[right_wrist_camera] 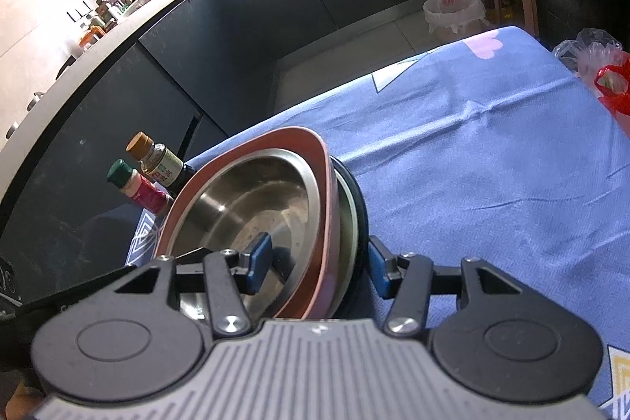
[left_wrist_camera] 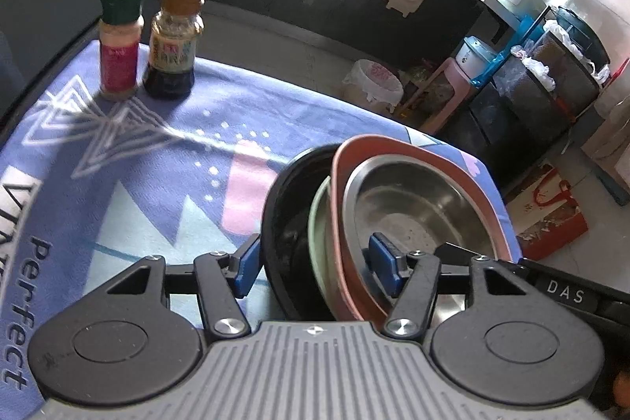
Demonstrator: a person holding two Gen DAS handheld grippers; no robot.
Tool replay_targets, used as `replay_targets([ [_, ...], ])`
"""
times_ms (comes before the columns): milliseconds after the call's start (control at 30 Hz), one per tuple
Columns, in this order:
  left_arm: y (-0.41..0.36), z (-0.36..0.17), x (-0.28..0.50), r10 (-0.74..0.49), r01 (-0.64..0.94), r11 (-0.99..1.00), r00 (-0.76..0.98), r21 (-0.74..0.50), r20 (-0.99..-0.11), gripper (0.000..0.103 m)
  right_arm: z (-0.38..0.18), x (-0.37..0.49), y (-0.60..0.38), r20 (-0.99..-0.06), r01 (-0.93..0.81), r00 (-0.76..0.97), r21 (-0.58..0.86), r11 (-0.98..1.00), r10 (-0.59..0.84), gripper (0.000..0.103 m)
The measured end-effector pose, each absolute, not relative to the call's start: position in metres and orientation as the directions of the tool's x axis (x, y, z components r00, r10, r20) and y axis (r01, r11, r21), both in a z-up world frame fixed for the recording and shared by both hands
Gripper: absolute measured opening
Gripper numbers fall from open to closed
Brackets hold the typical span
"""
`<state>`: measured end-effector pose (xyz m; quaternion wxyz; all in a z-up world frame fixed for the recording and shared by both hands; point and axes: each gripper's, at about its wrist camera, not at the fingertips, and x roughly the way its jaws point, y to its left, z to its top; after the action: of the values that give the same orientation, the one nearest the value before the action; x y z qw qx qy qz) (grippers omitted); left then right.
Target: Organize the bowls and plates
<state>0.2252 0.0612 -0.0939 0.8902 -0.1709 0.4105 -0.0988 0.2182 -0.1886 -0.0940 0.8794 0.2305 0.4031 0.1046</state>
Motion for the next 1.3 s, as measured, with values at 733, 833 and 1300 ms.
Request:
replay_targets([
  [733, 0.072, -0.036, 0.158, -0.157, 0.057, 0.982, 0.775, -0.180, -0.612, 0.055, -0.051, 0.157, -0.176, -0.561, -0.045, 0.801, 0.293, 0.955, 0.210, 0.103],
  [833, 0.072, -0.030, 0.145, -0.137, 0.055, 0.986, 0.796, -0.155, -0.590, 0.055, -0.045, 0.143, -0.174, -0.544, -0.062, 0.809, 0.298, 0.952, 0.223, 0.103],
  [1300, 0.062, -0.014, 0.083, -0.071, 0.046, 0.997, 0.815, -0.058, -0.575, 0.055, -0.025, 0.085, -0.150, -0.497, -0.122, 0.843, 0.194, 0.973, 0.205, 0.103],
])
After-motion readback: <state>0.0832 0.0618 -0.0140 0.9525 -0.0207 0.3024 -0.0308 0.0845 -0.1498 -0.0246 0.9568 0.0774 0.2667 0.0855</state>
